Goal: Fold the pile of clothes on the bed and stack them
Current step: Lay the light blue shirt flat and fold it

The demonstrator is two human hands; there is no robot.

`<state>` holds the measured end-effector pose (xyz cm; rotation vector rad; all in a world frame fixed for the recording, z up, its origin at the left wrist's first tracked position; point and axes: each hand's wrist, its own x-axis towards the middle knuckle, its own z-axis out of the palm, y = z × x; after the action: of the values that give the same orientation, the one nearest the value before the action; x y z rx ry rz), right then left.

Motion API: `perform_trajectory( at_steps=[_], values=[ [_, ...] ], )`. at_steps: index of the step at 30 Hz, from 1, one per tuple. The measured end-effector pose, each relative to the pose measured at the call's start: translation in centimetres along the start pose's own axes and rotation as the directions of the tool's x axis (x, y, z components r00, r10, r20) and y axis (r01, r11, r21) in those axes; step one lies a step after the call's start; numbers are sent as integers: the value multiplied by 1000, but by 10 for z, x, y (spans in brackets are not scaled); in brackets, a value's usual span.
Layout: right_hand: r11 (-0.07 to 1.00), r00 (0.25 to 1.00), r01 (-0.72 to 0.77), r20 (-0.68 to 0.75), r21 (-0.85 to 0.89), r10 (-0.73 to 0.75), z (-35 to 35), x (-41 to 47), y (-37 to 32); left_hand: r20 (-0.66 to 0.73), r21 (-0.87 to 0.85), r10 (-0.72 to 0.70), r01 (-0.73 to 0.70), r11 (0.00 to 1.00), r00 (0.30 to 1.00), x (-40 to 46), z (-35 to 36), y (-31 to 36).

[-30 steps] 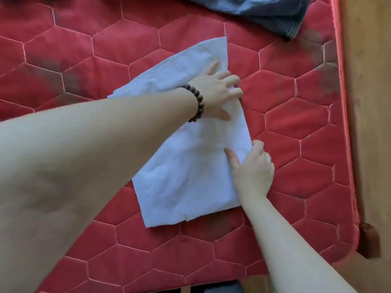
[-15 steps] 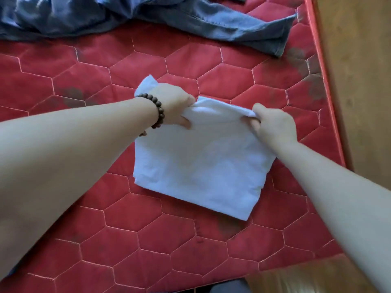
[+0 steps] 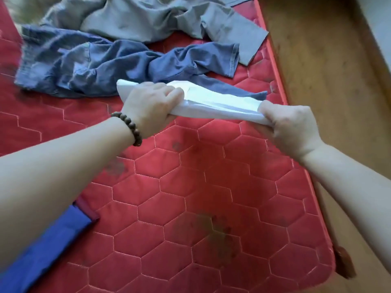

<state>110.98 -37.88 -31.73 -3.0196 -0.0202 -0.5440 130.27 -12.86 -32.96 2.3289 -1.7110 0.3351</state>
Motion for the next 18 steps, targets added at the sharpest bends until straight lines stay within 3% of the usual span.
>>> perform_trajectory(
  at_steps=[2, 5, 7, 9, 10, 12, 18],
  values=[
    [1000, 998, 25, 63, -4, -25, 10, -23, -15, 53, -23, 3, -2, 1000, 999, -22, 13, 9],
    [997, 957, -73, 277, -36, 80, 49, -70, -43, 260, -41, -10, 22, 999, 966, -67, 47, 23],
    [990, 871, -94, 473, -101, 131, 78, -103, -67, 446, -23, -71, 90, 996, 892, -105, 69, 35],
    [990, 710, -103, 690, -100, 143, 97, -130, -97, 590, 32, -205, 231, 973, 781, -142, 79, 53],
    [987, 637, -140, 757, -72, 146, 102, -142, -112, 623, 49, -275, 314, 948, 732, -159, 80, 62],
    [974, 582, -227, 800, -14, 147, 110, -160, -142, 638, 82, -402, 460, 884, 657, -185, 76, 76],
    [918, 486, -354, 874, 177, 19, 109, -179, -227, 606, 312, -600, 538, 783, 522, -238, 70, 74]
  ],
)
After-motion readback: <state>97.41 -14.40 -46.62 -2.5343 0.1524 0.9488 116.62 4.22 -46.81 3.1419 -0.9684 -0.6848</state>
